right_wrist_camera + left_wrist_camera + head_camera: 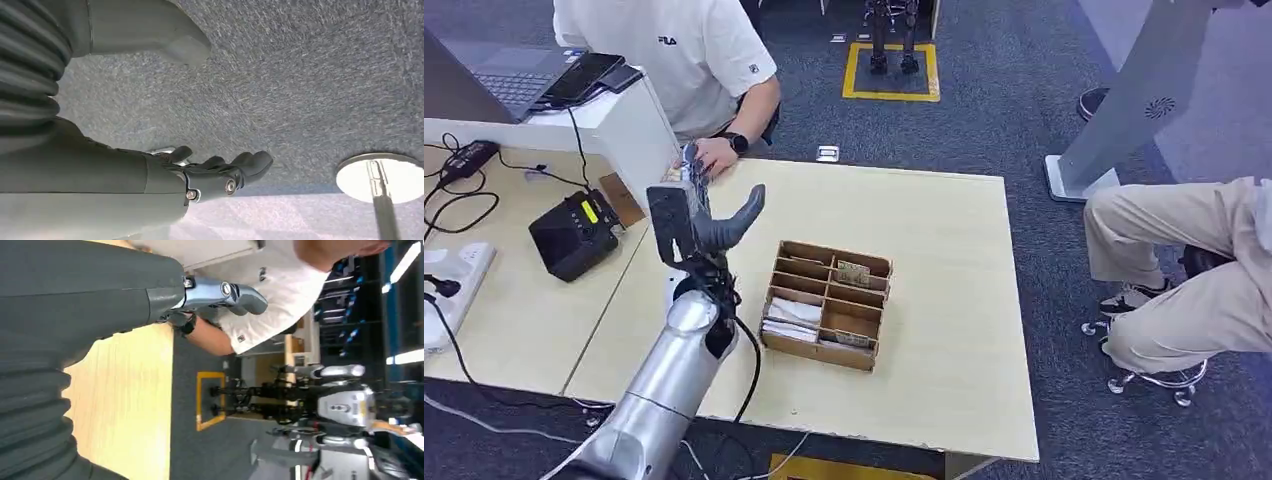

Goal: Pass the card to the sensor for recognition and then transmit it.

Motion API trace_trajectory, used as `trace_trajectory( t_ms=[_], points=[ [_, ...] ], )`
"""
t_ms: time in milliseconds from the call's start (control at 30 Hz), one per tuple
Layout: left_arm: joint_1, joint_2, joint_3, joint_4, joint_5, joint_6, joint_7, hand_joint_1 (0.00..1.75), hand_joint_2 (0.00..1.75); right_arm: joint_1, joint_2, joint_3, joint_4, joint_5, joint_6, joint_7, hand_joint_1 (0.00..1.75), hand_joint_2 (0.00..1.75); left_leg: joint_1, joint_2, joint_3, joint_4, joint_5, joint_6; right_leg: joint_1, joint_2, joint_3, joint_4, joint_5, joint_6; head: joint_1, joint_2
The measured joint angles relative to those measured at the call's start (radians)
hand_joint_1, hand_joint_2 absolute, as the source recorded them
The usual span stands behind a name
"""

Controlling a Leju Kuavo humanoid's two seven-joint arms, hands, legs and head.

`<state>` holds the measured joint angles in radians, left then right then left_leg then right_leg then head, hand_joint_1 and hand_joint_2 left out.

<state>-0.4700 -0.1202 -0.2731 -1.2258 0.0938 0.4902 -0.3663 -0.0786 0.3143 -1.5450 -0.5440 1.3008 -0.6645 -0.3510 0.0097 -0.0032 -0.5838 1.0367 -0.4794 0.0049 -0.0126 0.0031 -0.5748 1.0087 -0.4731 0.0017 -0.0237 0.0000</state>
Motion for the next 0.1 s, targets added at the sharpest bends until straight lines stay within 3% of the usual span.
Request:
trace_trajectory(
  t_ms=[100],
  points=[
    [0.077,0.011,-0.003,-0.113,-0.024,0.022,-0.05,0.0,1.75,0.0,0.0,0.0,0.0,-0.013,0.0,-0.002,0.0,1.75,0.0,0.0,0.0,0.0,0.0,0.0,0.0,0.0,0.0,0.0,0.0,0.0,0.0,0.0]
  ],
)
